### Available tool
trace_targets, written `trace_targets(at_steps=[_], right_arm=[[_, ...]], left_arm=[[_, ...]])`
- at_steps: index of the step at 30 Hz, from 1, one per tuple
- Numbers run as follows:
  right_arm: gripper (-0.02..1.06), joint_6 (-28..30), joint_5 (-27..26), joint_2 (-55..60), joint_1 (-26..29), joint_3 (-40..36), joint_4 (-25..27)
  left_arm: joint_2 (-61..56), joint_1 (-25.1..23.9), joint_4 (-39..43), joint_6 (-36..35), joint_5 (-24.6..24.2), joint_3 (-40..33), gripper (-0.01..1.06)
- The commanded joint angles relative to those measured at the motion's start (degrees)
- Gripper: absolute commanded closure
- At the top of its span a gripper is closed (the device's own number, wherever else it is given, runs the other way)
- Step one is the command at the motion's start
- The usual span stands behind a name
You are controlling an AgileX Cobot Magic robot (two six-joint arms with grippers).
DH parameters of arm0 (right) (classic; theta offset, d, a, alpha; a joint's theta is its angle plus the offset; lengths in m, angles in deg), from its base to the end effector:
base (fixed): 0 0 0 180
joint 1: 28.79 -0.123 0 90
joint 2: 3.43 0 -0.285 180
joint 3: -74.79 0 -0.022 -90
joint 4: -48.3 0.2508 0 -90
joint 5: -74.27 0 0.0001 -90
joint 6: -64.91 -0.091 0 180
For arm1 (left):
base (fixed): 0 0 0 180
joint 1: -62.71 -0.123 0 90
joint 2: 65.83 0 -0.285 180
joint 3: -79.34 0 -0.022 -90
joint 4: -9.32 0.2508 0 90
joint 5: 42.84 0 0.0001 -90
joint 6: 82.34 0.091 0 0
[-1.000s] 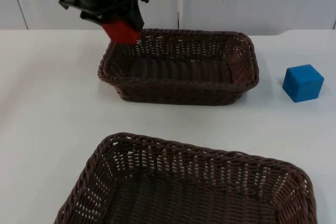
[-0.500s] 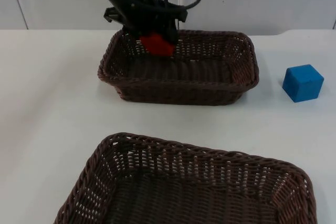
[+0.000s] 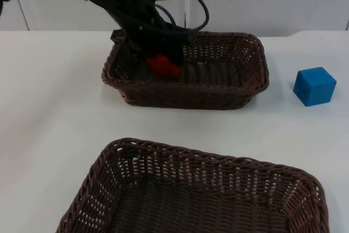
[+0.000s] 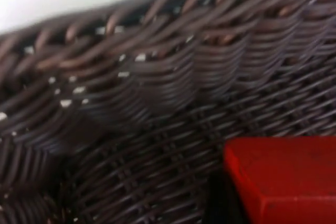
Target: Pick up one cube with the left hand and place it into the upper basket. Pick up one cube with the right hand and place it into the lower basket.
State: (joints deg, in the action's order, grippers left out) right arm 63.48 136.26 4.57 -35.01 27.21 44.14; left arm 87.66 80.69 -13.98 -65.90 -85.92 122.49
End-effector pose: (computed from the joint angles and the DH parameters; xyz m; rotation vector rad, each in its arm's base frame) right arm -0.0066 -0.0066 0.2805 -0.0808 2.0482 -0.0039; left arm 0.5063 -0.1902 0.1070 0.4838 2.6057 -0.4726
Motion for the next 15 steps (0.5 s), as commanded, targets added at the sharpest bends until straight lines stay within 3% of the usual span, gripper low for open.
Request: trace_targets(at_steps=[1,4,6,8,9,13,15], right_arm=[[-0.01,0.0,-0.1,-0.2,0.5,-0.2,-0.1],[-0.01,0.0,-0.1,-0.2,0.5,-0.2,-0.1],[-0.01,0.0,-0.1,-0.2,0.5,-0.2,-0.1],[-0.01,0.0,-0.1,-0.2,0.5,-0.2,-0.1],[-0.01,0.0,-0.1,-0.2,0.5,-0.2,-0.1],[-0.01,0.0,-0.1,-0.2,0.5,-0.2,-0.1],[-0.01,0.0,-0.1,-0.2,0.5,-0.2,-0.1]], left_arm=[[0.4,0.2,-0.8,0.1,0.4,0.5,1.05],[0.6,0.4,-0.8,0.1,0.4,0.5,1.03],[0.6,0.4,-0.8,0.1,0.4,0.5,0.93],[0.6,0.4,-0.8,0.1,0.4,0.5,0.77],[0.6,0.4,-0.8,0.1,0.4,0.5,0.77],[0.6,0.4,-1.7,0.1,-0.1,0.5,0.39],[0.6,0.4,-1.7,0.1,-0.2,0.5,0.33]])
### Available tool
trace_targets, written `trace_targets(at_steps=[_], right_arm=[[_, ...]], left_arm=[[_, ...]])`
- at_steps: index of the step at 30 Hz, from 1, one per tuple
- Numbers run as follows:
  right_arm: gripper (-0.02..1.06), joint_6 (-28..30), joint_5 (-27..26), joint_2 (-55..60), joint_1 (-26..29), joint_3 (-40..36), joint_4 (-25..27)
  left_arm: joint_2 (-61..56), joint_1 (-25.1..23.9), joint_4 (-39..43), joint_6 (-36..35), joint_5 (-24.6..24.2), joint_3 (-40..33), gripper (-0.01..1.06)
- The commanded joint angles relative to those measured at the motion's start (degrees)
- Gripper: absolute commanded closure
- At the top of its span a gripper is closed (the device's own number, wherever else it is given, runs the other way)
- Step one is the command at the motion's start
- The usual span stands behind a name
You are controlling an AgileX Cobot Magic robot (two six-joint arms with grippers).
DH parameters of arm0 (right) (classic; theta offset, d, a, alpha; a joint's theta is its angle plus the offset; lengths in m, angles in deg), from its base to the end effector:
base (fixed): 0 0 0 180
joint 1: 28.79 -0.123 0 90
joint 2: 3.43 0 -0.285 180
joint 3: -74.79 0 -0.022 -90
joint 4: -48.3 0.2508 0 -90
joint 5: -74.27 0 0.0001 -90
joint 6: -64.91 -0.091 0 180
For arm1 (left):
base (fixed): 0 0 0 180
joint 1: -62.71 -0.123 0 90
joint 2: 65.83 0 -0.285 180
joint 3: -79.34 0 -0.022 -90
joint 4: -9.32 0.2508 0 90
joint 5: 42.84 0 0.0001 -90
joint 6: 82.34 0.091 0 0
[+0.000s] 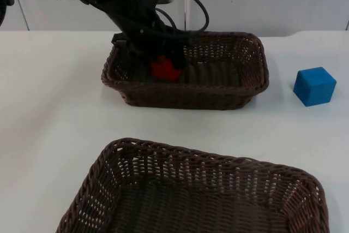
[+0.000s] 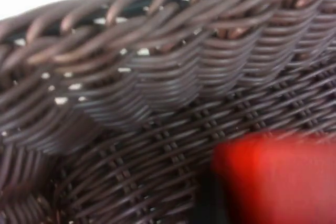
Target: Pick up one cube with the left hand and place it into the upper basket. Pick up one cube with the right hand and place it into the lower basket.
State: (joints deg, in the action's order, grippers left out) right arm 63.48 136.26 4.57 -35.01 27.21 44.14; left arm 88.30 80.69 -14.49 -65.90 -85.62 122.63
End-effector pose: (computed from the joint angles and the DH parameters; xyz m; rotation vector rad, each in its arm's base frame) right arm -0.0066 -0.0066 0.2805 -0.0808 2.0482 -0.0039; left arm 0.5068 -0.1907 0.1020 0.4743 2.6100 -0.4808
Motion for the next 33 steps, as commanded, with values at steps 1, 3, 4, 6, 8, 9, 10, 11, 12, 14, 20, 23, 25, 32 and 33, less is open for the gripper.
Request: trace_targets(at_steps=[1,3,4,6,8,9,10,11,12,14,20,23,25,32,33], right_arm=[[-0.01,0.0,-0.1,-0.2,0.5,-0.2,-0.1],[-0.01,0.0,-0.1,-0.2,0.5,-0.2,-0.1],[-0.01,0.0,-0.1,-0.2,0.5,-0.2,-0.1],[-0.01,0.0,-0.1,-0.2,0.5,-0.2,-0.1],[-0.01,0.0,-0.1,-0.2,0.5,-0.2,-0.1],[-0.01,0.0,-0.1,-0.2,0.5,-0.2,-0.1],[-0.01,0.0,-0.1,-0.2,0.5,-0.2,-0.1],[-0.01,0.0,-0.1,-0.2,0.5,-0.2,-0.1],[-0.01,0.0,-0.1,-0.2,0.5,-0.2,-0.1],[-0.01,0.0,-0.1,-0.2,0.5,-0.2,-0.1],[-0.01,0.0,-0.1,-0.2,0.5,-0.2,-0.1],[-0.01,0.0,-0.1,-0.2,0.5,-0.2,-0.1],[-0.01,0.0,-0.1,-0.2,0.5,-0.2,-0.1],[-0.01,0.0,-0.1,-0.2,0.5,-0.2,-0.1],[-0.01,0.0,-0.1,-0.2,0.5,-0.2,-0.1]], left_arm=[[-0.3,0.4,-1.3,0.1,-0.8,0.4,0.28],[-0.6,0.4,-1.3,0.1,-1.0,0.4,0.24],[-1.2,0.4,-1.0,0.3,-1.7,0.4,0.22],[-2.1,0.4,-0.3,0.3,-2.3,0.4,0.22],[-2.8,0.4,-0.2,0.3,-2.7,0.4,0.22],[-3.4,0.4,0.1,0.3,-2.8,0.4,0.22],[-4.2,0.4,0.1,0.3,-3.2,0.4,0.22],[-5.0,0.4,0.4,0.3,-3.3,0.4,0.22],[-5.9,0.4,1.0,0.3,-3.6,0.4,0.22],[-6.9,0.4,1.0,0.3,-3.9,0.4,0.22],[-11.9,0.4,0.9,0.3,-5.8,0.3,0.22],[-13.3,0.4,0.9,0.0,-6.5,0.3,0.22],[-14.7,0.4,0.9,0.0,-7.6,0.2,0.22],[-17.8,0.4,0.9,-0.2,-11.7,-0.2,0.22],[-17.8,0.4,0.9,-0.2,-11.7,-0.2,0.22]])
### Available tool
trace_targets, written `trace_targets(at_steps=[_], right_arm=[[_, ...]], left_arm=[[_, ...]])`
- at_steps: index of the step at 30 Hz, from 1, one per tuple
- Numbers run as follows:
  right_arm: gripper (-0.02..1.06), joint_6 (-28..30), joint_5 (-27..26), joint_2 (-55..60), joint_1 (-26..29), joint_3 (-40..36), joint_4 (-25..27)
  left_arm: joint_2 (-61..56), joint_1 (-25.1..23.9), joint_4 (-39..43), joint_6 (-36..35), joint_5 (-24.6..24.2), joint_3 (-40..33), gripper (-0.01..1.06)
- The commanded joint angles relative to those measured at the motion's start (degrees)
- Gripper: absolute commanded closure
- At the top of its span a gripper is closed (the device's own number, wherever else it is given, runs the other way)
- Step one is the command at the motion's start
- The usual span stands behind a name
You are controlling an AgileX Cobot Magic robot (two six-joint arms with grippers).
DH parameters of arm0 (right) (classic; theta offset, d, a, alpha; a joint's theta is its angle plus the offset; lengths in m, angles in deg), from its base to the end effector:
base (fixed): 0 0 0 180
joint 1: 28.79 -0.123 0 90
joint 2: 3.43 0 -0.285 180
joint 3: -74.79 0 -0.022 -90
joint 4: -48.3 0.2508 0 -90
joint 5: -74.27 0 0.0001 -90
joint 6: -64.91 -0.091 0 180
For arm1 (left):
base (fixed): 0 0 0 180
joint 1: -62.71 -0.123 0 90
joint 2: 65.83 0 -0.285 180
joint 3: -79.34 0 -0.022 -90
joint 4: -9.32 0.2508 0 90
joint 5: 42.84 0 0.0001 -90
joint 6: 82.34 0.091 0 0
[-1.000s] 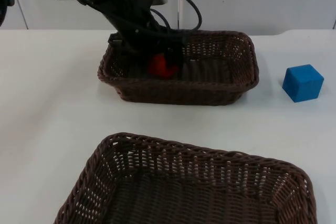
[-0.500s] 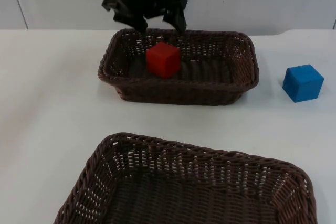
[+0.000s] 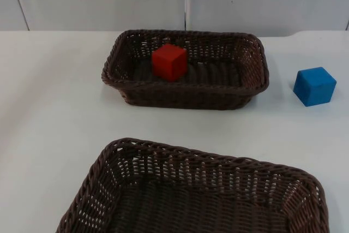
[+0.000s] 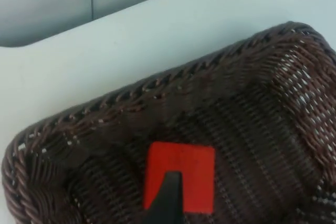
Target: Pick up one cube with the left hand and place it into the upper basket. Pick up one cube with the right hand and place it into the lower basket.
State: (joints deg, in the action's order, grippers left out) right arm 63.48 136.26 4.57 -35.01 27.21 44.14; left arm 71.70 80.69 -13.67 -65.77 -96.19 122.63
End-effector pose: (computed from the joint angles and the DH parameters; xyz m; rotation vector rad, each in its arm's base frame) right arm -0.0066 -0.0066 0.2805 -0.0808 2.0482 -0.0039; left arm 0.4773 -0.1849 0.2477 0.5736 2.4758 -0.5119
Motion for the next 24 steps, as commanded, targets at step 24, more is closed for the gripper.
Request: trace_targets(at_steps=[24], right_arm=[[-0.01,0.0,-0.1,-0.2,0.5,-0.2,-0.1]], left_arm=[[-10.1,0.4,2.7,-1.5,-2.7,-9.5,0.22]])
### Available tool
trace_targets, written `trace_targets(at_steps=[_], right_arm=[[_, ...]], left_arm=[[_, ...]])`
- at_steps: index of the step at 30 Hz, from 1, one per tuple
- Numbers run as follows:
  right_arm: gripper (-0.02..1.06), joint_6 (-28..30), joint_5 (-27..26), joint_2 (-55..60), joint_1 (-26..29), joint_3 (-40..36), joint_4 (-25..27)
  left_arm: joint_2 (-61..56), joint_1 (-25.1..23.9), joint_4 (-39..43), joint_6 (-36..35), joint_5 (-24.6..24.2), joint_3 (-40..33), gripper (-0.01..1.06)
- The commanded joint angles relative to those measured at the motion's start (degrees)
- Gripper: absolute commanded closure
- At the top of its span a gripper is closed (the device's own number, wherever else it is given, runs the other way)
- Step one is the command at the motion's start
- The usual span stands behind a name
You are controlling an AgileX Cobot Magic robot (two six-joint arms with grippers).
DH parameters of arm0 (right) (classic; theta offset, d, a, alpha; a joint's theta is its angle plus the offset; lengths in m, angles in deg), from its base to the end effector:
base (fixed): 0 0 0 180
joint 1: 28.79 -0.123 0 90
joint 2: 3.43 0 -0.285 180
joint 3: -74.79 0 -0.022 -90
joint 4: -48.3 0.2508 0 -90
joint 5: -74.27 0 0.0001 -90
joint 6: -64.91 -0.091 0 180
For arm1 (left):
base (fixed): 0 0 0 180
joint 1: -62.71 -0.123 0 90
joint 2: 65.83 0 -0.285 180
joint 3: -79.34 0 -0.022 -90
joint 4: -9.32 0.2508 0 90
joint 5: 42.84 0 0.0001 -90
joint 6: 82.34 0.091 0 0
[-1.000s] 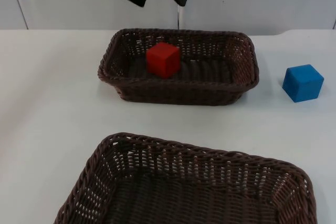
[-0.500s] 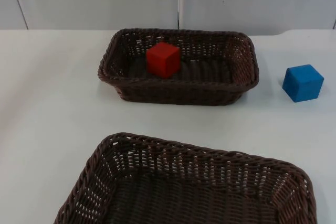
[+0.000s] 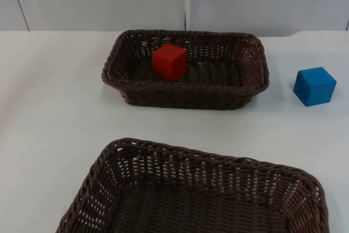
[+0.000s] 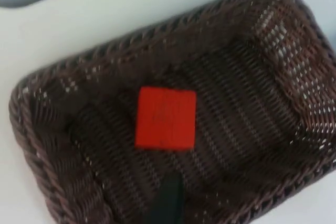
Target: Pick up one cube with the left hand and place it into the upper basket. Pick up one cube with the right hand and place it into the lower basket.
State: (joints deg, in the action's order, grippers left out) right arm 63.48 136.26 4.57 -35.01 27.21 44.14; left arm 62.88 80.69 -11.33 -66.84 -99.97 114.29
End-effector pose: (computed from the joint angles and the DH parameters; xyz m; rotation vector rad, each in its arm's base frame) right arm -0.0066 -0.0066 0.2805 -0.0808 2.0482 -0.0039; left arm 0.4429 -0.1721 0.2762 0.6019 2.5355 -0.4793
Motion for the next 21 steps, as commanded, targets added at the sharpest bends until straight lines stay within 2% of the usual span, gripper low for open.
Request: trace_targets(at_steps=[1,2,3,5,7,8,15,21], right_arm=[[-0.01,0.0,-0.1,-0.2,0.5,-0.2,-0.1],[-0.01,0.0,-0.1,-0.2,0.5,-0.2,-0.1],[-0.01,0.0,-0.1,-0.2,0.5,-0.2,-0.1],[-0.01,0.0,-0.1,-0.2,0.5,-0.2,-0.1],[-0.01,0.0,-0.1,-0.2,0.5,-0.2,-0.1],[-0.01,0.0,-0.1,-0.2,0.5,-0.2,-0.1],[-0.01,0.0,-0.1,-0.2,0.5,-0.2,-0.1],[-0.01,0.0,-0.1,-0.2,0.5,-0.2,-0.1]], left_arm=[[-2.5,0.4,0.3,-0.4,2.7,-3.6,0.22],[-4.1,0.4,0.3,-0.4,4.9,-6.7,0.22],[-4.1,0.4,0.3,-0.4,4.9,-6.7,0.22],[-8.4,0.3,0.3,0.7,10.3,-14.5,0.22],[-12.1,0.0,0.5,1.2,13.7,-20.4,0.22],[-12.1,0.0,0.5,1.2,13.7,-20.4,0.22],[-22.8,-0.7,2.1,1.2,20.8,-33.2,0.22],[-30.6,-0.7,2.3,1.2,22.7,-38.9,0.22]])
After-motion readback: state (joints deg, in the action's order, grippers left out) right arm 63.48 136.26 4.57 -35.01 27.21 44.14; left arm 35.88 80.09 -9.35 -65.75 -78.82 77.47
